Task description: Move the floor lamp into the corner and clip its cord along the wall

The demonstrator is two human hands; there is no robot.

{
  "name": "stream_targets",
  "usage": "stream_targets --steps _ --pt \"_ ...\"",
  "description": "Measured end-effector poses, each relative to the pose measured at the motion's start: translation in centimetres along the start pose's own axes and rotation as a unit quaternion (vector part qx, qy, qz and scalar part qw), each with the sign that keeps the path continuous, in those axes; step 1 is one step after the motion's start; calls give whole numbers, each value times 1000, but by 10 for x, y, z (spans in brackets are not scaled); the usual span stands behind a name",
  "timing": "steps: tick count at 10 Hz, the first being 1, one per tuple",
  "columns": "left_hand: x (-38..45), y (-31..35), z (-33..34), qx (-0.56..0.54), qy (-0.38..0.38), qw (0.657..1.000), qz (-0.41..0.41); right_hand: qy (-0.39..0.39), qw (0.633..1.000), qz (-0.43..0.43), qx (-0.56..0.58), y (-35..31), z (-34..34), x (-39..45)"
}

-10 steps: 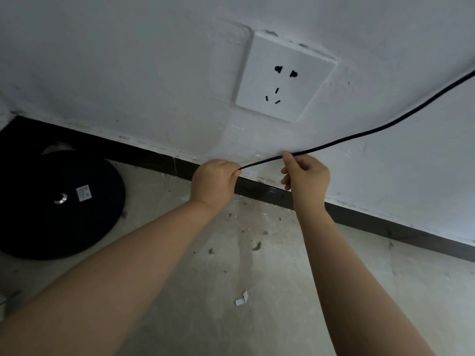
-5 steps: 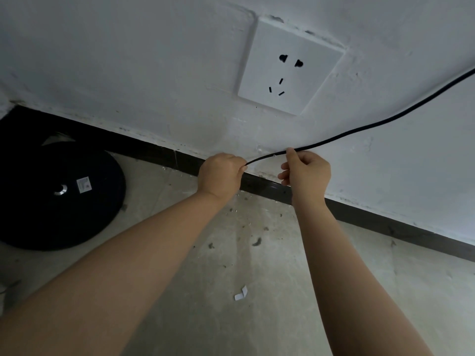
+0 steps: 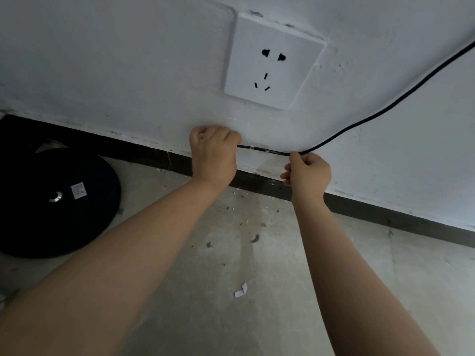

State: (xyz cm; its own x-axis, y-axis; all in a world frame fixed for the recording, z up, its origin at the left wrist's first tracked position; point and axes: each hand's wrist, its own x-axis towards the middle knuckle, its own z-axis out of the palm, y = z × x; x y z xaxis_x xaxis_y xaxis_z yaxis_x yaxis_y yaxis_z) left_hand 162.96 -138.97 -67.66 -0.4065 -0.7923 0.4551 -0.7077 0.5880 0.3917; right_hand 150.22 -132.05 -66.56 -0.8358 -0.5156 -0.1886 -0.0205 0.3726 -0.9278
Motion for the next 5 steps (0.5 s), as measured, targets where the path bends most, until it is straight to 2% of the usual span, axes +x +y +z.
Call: stream_targets --steps 1,3,4,5 --pt "1 1 -6 19 17 1000 19 5 1000 9 4 3 -6 1" --pt "-4 1 -8 26 -37 999 6 -14 999 41 -4 9 -16 2" --pt "-5 -1 -12 5 -24 1000 18 -41 998 57 7 9 -18 4" --pt "-5 4 -14 1 28 998 62 -44 995 82 20 7 -23 3"
